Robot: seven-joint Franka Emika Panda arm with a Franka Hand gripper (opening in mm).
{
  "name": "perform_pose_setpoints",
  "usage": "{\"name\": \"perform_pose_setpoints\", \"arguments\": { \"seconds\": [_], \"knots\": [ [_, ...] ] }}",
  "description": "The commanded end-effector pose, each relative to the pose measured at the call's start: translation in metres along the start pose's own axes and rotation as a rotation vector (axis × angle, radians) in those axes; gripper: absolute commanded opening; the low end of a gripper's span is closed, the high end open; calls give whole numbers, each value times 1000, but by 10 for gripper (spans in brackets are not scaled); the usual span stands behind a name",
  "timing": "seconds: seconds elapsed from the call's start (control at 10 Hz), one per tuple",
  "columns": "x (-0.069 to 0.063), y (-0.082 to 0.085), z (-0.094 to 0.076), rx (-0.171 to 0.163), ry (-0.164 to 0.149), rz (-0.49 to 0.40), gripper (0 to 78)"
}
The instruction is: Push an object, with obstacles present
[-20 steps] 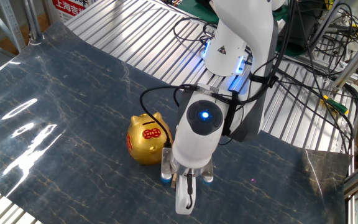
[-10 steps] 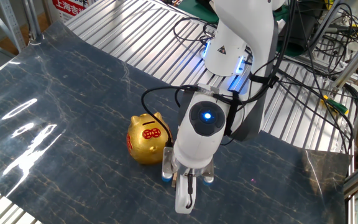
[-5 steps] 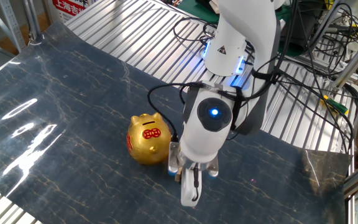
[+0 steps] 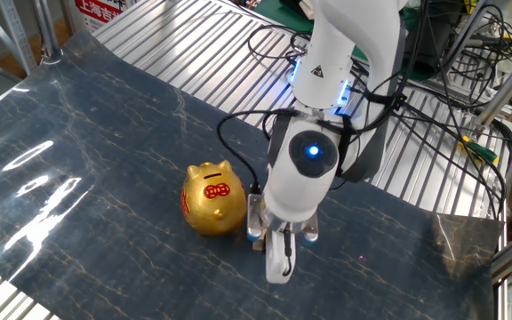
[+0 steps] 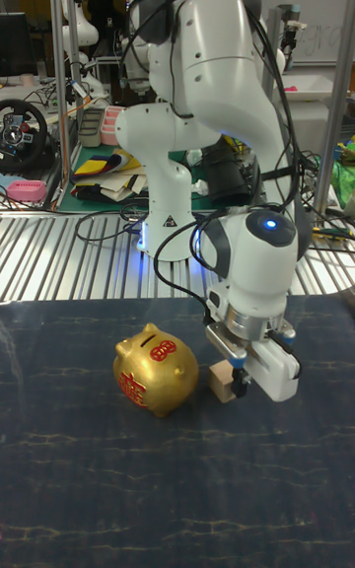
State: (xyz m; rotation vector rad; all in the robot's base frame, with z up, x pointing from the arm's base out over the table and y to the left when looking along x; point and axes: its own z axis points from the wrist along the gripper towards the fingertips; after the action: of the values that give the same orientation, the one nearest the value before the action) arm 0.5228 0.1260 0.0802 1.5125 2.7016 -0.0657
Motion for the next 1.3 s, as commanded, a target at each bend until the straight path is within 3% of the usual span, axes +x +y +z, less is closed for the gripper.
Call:
{"name": "perform_pose_setpoints", "arguments": {
  "seconds": [0.1,0.5,0.9,1.0,1.1,1.3],
  "knots": [
    [-4,-6,-26,-30,28,-113,0],
    [-12,-11,-57,-49,37,-199,0],
    [-18,-30,-84,-36,41,-510,0],
    [-19,-31,-85,-36,41,-525,0],
    [-21,-37,-92,-20,43,-615,0],
    [-23,-41,-96,-19,45,-699,0]
  ]
}}
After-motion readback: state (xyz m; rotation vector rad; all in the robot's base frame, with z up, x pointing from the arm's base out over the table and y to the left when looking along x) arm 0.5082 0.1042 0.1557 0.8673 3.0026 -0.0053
